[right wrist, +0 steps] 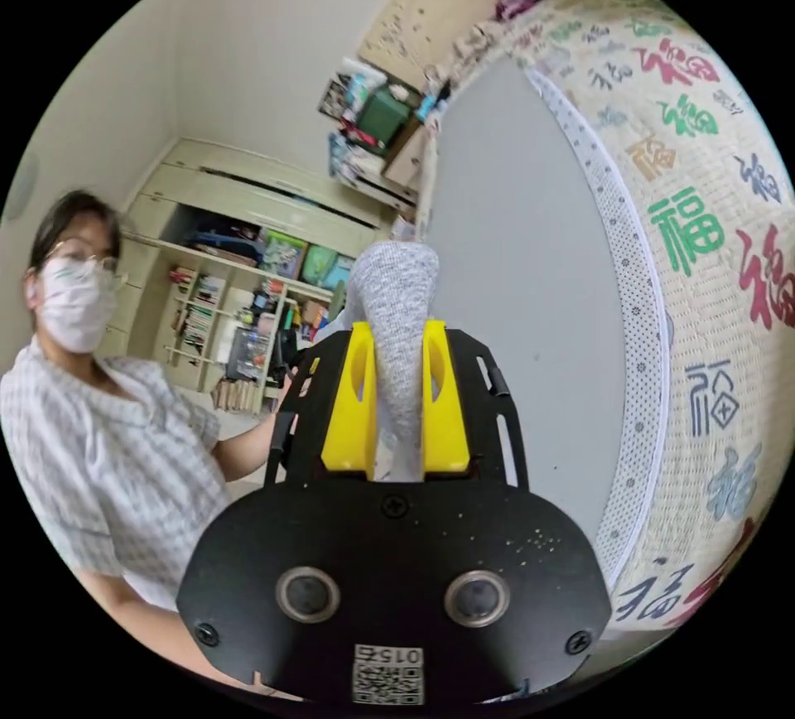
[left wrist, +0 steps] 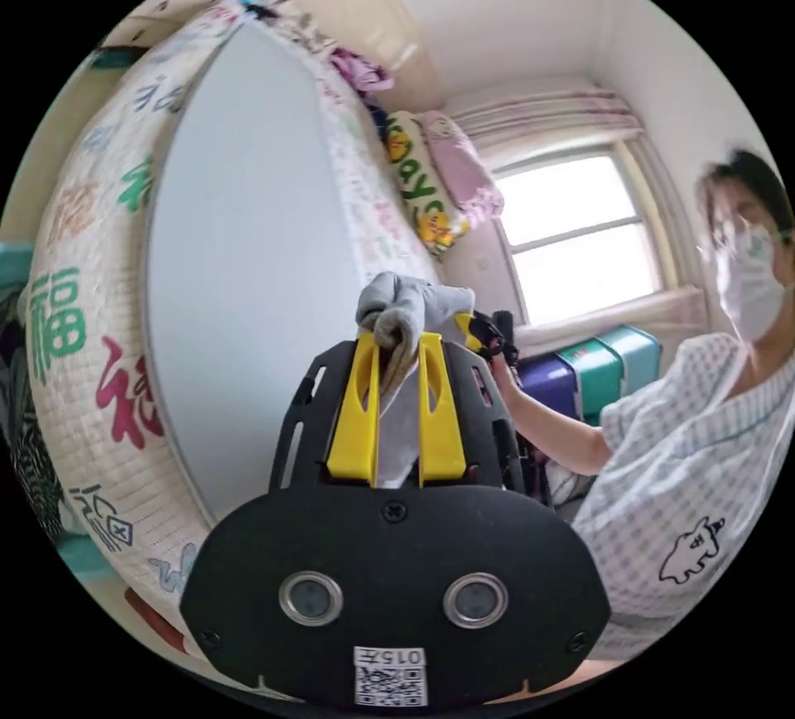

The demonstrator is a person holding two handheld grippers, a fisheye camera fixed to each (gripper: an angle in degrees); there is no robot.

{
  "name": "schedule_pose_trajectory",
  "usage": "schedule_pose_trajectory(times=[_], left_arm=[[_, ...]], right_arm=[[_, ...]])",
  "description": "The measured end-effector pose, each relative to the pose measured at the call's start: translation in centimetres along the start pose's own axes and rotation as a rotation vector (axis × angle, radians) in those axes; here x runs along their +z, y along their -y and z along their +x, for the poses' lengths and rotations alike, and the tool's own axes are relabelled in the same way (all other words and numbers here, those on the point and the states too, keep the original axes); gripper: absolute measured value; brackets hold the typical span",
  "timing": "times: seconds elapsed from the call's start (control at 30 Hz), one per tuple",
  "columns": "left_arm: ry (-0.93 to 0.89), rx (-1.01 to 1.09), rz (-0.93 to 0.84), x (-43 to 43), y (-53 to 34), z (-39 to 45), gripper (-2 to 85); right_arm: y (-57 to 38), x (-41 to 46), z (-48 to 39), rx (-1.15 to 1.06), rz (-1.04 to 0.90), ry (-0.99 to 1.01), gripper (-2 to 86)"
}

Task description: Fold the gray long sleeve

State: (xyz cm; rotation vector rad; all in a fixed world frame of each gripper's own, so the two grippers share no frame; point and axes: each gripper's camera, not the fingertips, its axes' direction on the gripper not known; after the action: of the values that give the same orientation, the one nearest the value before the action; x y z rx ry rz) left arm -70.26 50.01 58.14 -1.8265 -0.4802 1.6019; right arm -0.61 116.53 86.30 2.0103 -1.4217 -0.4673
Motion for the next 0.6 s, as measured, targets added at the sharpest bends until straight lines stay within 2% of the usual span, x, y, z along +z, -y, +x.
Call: schedule_pose_trajectory(times=[0.07, 0.27, 0.43, 0.6], left_arm=[[-0.118, 0.147, -0.035, -0.1, 0.1, 7.2, 7.3], [-0.238, 0.486, -0.167, 4.4, 0.2, 24.4, 7.4], [-0.357, 0.542, -0.209, 12.9, 0.4, 33.8, 7.3], [-0.405, 0.516, -0.251, 26.6, 2.4, 41.4, 7.3]], right_arm=[[-3.7, -6.6, -5.6, -0.053, 0.161, 0.078, 8.9], [-11.9, -19.7, -18.5, -0.171, 0.455, 0.092, 9.0], [-14.2, -29.2, -24.0, -0.183, 0.566, 0.054, 9.0], [-11.3, -41.1, -25.4, -0.154, 0.516, -0.047, 9.1]])
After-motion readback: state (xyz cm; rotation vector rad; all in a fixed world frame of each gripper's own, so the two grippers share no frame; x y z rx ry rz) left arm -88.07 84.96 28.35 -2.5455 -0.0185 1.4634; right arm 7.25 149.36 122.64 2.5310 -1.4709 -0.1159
